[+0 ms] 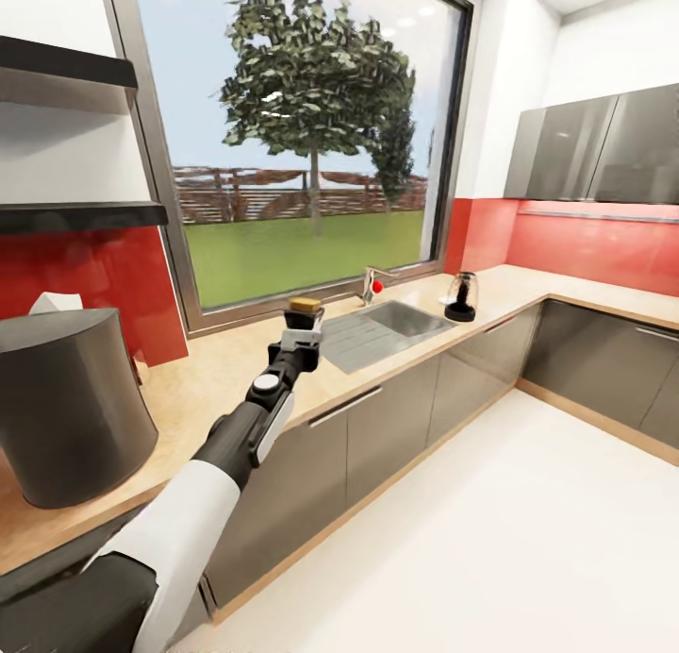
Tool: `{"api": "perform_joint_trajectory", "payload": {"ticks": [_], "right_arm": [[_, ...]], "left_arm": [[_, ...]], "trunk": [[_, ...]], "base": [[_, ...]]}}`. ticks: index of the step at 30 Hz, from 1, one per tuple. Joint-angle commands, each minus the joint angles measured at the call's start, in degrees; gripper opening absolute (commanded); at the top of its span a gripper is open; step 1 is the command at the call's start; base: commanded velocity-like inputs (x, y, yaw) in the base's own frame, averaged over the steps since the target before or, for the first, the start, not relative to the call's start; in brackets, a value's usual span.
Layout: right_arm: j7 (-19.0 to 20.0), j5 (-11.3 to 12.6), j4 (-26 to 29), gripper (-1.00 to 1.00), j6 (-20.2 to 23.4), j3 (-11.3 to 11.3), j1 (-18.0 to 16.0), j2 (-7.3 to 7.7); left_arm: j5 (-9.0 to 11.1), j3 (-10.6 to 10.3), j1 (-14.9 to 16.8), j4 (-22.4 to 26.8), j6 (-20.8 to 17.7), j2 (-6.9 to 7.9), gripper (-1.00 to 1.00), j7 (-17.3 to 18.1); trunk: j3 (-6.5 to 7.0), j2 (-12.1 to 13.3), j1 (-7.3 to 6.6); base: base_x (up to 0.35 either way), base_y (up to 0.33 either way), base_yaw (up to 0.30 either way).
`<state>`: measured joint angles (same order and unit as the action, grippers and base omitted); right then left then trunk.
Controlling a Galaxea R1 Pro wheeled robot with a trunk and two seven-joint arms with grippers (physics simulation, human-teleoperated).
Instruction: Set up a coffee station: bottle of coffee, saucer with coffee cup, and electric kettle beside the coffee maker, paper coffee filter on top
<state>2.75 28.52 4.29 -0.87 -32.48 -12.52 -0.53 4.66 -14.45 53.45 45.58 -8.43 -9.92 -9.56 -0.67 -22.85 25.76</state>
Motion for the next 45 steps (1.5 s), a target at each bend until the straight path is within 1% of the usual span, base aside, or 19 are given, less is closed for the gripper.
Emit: {"api": "perform_joint_trajectory", "payload": {"ticks": [1, 3, 6, 7, 8, 9, 10, 12, 13, 14, 15, 18, 20, 22, 28, 34, 40, 42, 45], "right_arm": [[0.15, 0.57, -0.05, 1.0, -0.09, -0.43, -0.04, 0.0], [0.15, 0.57, -0.06, 1.0, -0.1, -0.46, -0.04, 0.0], [0.15, 0.57, -0.07, 1.0, -0.1, -0.48, -0.04, 0.0], [0.15, 0.57, -0.07, 1.0, -0.09, -0.48, -0.04, 0.0], [0.15, 0.57, -0.07, 1.0, -0.09, -0.48, -0.04, 0.0], [0.15, 0.57, -0.07, 1.0, -0.09, -0.48, -0.04, 0.0], [0.15, 0.57, -0.07, 1.0, -0.11, -0.48, -0.04, 0.0], [0.15, 0.57, -0.05, 1.0, -0.1, -0.5, -0.04, -0.02], [0.15, 0.57, -0.06, 1.0, -0.11, -0.53, -0.04, -0.01], [0.15, 0.57, -0.07, 1.0, -0.12, -0.51, -0.04, -0.01], [0.15, 0.57, -0.05, 1.0, -0.11, -0.53, -0.04, 0.0], [0.15, 0.57, -0.05, 1.0, -0.13, -0.53, -0.04, -0.01], [0.12, 0.57, -0.06, 1.0, -0.15, -0.49, -0.04, 0.0], [0.08, 0.57, -0.06, 1.0, -0.15, -0.45, -0.04, 0.0], [0.06, 0.57, -0.07, 1.0, -0.18, -0.4, -0.04, 0.0], [0.06, 0.5, -0.06, 1.0, -0.79, -0.46, -0.04, 0.02], [0.06, 0.42, -0.07, 1.0, -2.49, -0.55, -0.04, 0.08], [0.06, 0.41, -0.07, 1.0, -2.65, -0.56, -0.04, 0.09], [0.06, 0.4, -0.07, 1.0, -2.78, -0.55, -0.04, 0.09]], "left_arm": [[0.35, -0.23, -0.38, 0.8, -0.27, 0.09, -1.0, 0.2], [0.21, -0.27, -1.17, 2.59, -0.34, 0.27, -1.0, 2.19], [0.02, -0.35, -1.58, 2.88, -0.35, 0.32, -1.0, 3.9], [-0.21, -0.62, -3.0, 3.67, -0.58, 0.38, -1.0, 9.1], [-0.26, -0.75, -3.52, 4.35, -0.77, 0.48, -1.0, 11.55], [-0.28, -0.82, -3.77, 4.67, -0.85, 0.54, -1.0, 12.63], [-0.32, -1.04, -5.18, 5.98, -1.03, 0.9, -1.0, 16.87], [-0.4, -1.18, -8.05, 8.67, -1.25, 2.52, -1.0, 26.09], [-0.39, -1.21, -9.02, 10.02, -1.77, 3.98, -1.0, 31.21], [-0.4, -1.25, -10.32, 11.84, -4.08, 5.99, -1.0, 37.9], [-0.41, -1.23, -10.87, 12.41, -4.61, 6.32, -1.0, 39.3], [-0.43, -1.24, -12.51, 14.18, -5.24, 6.94, -1.0, 41.72], [-0.4, -1.28, -16.2, 18.92, -5.52, 8.43, -1.0, 42.94], [-0.42, -1.28, -17.98, 21.12, -5.59, 9.04, -1.0, 43.4], [-0.44, -1.28, -21.24, 25.47, -7.11, 10.39, -1.0, 46.14], [-0.44, -1.28, -23.74, 28.08, -8.53, 11.14, -1.0, 46.74], [-0.44, -1.23, -28.26, 32.08, -8.69, 11.39, -1.0, 46.88], [-0.42, -1.21, -29.7, 33.32, -8.68, 11.81, -1.0, 46.9], [-0.36, -1.22, -32.89, 35.8, -8.58, 13.53, -1.0, 47.45]], "trunk": [[-0.07, -0.08, 0.03], [-0.07, -0.08, 0.03], [-0.07, -0.08, 0.03], [-0.07, -0.08, 0.03], [-0.07, -0.08, 0.03], [-0.07, -0.08, 0.03], [-0.07, -0.08, 0.03], [-0.07, -0.08, 0.03], [-0.07, -0.08, 0.03], [-0.07, -0.08, 0.03], [-0.07, -0.08, 0.03], [-0.07, -0.08, 0.03], [-0.07, -0.08, 0.03], [-0.07, -0.08, 0.03], [-0.07, -0.08, 0.03], [-0.07, -0.08, 0.03], [-0.07, -0.08, 0.03], [-0.07, -0.08, 0.03], [-0.07, -0.08, 0.03]], "base": [[-0.011, 0.0, 0.0], [-0.004, 0.0, 0.0], [0.0, 0.0, 0.0], [0.0, 0.0, 0.0], [0.0, 0.0, 0.0], [0.0, 0.0, 0.0], [0.0, 0.0, 0.0], [0.0, 0.0, 0.0], [0.0, 0.0, 0.0], [0.0, 0.0, 0.0], [0.0, 0.0, 0.0], [0.0, 0.0, 0.0], [0.0, 0.0, 0.0], [0.0, 0.0, 0.0], [0.0, 0.0, 0.0], [0.0, 0.0, 0.0], [0.0, 0.0, 0.0], [0.0, 0.0, 0.0], [0.0, 0.0, 0.0]]}}
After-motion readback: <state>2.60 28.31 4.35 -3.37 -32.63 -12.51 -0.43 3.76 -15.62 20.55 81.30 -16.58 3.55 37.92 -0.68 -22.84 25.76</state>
